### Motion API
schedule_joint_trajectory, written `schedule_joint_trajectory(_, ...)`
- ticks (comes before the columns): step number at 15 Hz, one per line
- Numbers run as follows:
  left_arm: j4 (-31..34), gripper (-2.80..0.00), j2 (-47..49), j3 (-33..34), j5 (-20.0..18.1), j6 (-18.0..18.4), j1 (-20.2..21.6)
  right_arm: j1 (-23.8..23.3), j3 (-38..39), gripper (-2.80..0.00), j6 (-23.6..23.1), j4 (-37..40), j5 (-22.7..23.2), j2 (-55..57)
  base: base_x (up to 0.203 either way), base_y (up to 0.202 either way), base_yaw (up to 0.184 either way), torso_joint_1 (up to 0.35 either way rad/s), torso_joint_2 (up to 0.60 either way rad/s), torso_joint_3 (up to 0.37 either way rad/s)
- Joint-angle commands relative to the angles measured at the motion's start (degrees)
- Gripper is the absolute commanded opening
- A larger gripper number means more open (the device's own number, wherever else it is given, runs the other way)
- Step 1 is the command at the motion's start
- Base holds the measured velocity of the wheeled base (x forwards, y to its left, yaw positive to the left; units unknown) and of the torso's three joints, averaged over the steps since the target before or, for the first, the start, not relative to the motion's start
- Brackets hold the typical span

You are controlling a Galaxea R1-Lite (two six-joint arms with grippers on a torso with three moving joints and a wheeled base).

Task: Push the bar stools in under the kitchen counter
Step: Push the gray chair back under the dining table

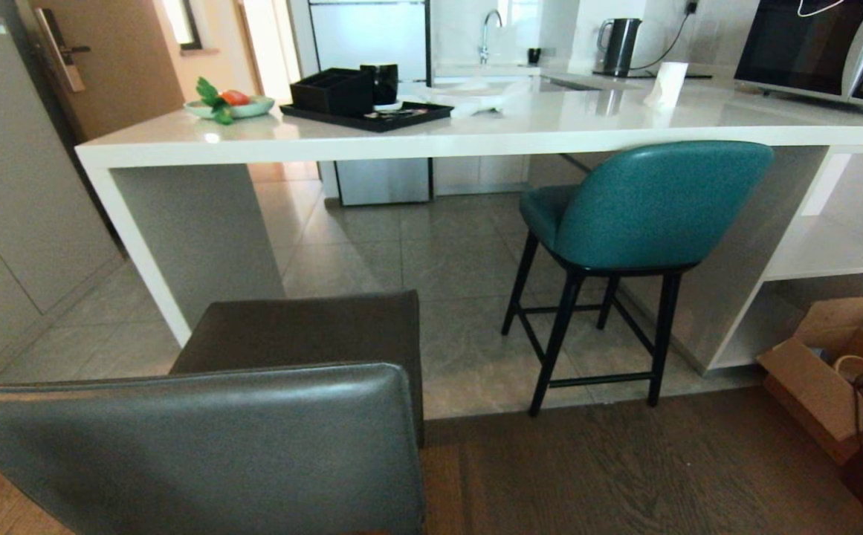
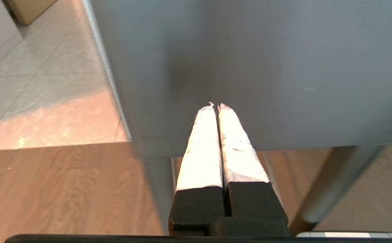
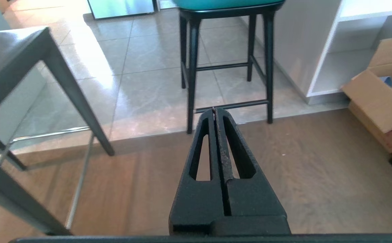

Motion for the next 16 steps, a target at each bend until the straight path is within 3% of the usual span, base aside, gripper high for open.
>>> schedule_joint_trajectory(1, 0.00, -2.80, -0.01, 0.01, 0.00, 0.00, 0.01, -0.02, 0.00, -2.80, 0.00, -0.01, 0.04, 0.09, 0.000, 0.192, -0.002, 0.009, 0.00, 0.004)
schedule_joint_trajectory(16, 0.00, -2.80, 0.07, 0.01, 0.00, 0.00, -0.08, 0.01, 0.00, -2.80, 0.00, -0.01, -0.05, 0.09, 0.000, 0.196, -0.002, 0.000, 0.00, 0.003)
